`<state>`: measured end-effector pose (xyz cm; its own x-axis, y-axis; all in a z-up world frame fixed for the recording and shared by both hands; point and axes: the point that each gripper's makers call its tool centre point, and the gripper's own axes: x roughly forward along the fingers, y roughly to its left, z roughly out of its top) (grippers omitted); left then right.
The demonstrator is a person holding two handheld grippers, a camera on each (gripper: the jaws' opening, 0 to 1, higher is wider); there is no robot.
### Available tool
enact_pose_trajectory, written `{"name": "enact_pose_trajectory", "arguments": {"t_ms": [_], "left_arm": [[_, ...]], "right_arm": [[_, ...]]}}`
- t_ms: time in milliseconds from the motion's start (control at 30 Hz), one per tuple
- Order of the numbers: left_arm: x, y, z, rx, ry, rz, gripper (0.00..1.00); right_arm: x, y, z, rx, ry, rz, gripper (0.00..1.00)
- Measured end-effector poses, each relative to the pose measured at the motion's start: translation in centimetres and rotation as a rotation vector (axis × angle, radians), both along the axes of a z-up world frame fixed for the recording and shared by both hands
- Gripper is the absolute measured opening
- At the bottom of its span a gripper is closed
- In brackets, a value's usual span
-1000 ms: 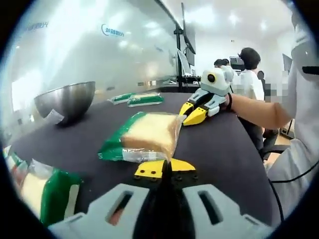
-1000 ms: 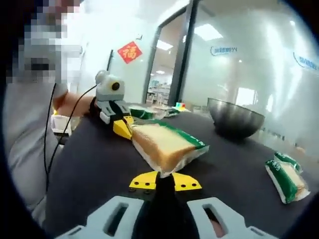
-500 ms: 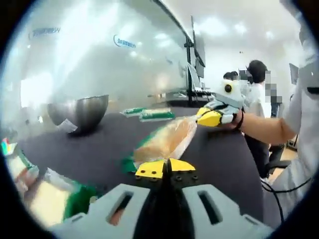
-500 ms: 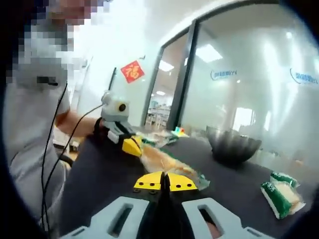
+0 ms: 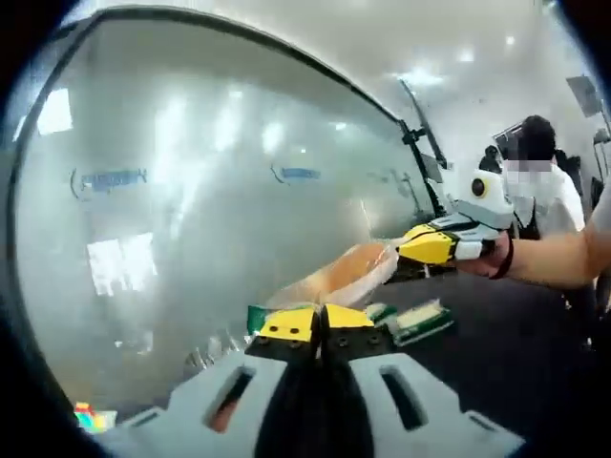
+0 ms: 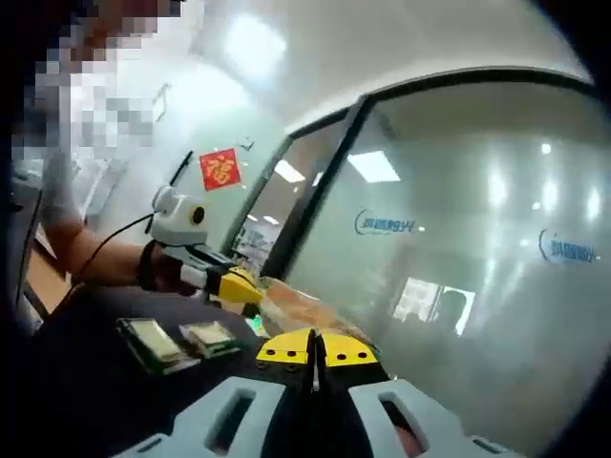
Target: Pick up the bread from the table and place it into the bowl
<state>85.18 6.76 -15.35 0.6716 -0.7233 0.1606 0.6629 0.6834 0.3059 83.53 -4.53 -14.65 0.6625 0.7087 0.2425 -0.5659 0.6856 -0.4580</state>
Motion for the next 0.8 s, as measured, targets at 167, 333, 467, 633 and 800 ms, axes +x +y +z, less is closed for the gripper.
{"name": "enact_pose_trajectory", "arguments": {"t_ms": [167, 333, 467, 633, 800], "left_arm": [[8.8, 0.0, -1.2, 0.049, 0.003, 0.075, 0.22], [7.9, 1.7, -4.8, -0.07, 0.089, 0.038, 0.43], [7.0, 1.9, -6.5, -0.066, 0.131, 0.035, 0.4], [2.8, -1.4, -6.9, 0.02, 0.06, -0.069, 0.41], [-1.8, -6.2, -10.6, 0.065, 0.049, -0.213, 0.35]], "right_arm": [[8.0, -0.7, -1.1, 0.081, 0.105, -0.051, 0.34], [4.9, -2.2, -5.6, 0.029, 0.103, -0.025, 0.27], [2.8, -4.3, -7.8, 0.038, 0.15, -0.001, 0.31], [-1.3, -8.9, -8.9, -0.02, 0.121, -0.049, 0.32], [-3.0, -17.8, -11.7, 0.012, 0.137, -0.186, 0.32]]}}
